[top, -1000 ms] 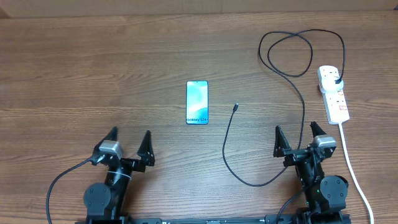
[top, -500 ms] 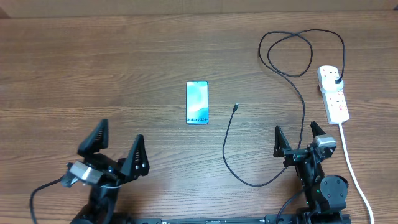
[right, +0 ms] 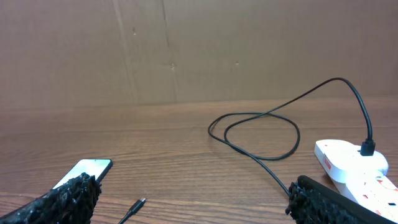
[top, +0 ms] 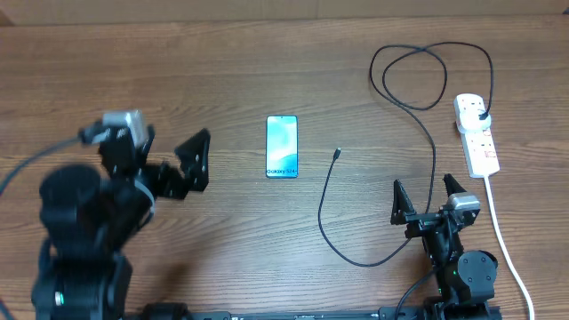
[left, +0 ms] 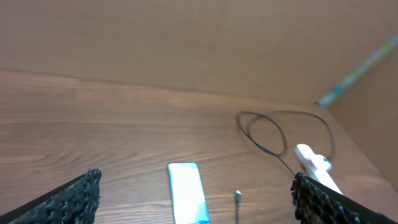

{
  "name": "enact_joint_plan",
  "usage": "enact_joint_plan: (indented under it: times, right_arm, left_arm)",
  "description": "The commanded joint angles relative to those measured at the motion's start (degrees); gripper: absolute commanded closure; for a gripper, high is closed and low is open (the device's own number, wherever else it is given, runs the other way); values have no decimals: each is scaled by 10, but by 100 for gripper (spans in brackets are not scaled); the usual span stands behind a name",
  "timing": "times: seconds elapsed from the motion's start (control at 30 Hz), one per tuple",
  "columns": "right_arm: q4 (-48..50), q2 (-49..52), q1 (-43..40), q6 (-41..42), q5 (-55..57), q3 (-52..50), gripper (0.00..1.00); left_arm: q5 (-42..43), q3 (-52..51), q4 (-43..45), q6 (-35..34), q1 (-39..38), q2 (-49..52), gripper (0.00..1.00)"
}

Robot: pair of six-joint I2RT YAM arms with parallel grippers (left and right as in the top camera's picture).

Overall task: Plug charger to phone and switch on socket
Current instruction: 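Move the left gripper forward over the phone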

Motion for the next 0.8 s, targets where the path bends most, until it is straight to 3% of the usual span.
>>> enact_joint_plan:
  times: [0.0, 0.23, 0.4, 0.47, 0.67, 0.77]
  right_arm:
    - [4, -2, -1, 3, -3, -6, 0]
    - [4, -2, -1, 3, -3, -6, 0]
    - [4, -2, -1, 3, -3, -6, 0]
    - [4, -2, -1, 3, -3, -6, 0]
    - [4, -2, -1, 3, -3, -6, 0]
    - [4, -2, -1, 3, -3, -6, 0]
  left_arm:
    - [97, 61, -17, 33, -3, 55, 0]
    - [42, 221, -200, 37, -15, 215, 0]
    - [-92, 394, -379, 45, -89, 381, 0]
    - [-107, 432, -404, 45, -113, 421, 0]
    - [-12, 454, -398, 38, -154, 488, 0]
    - [-23, 454, -397, -25, -160, 503, 0]
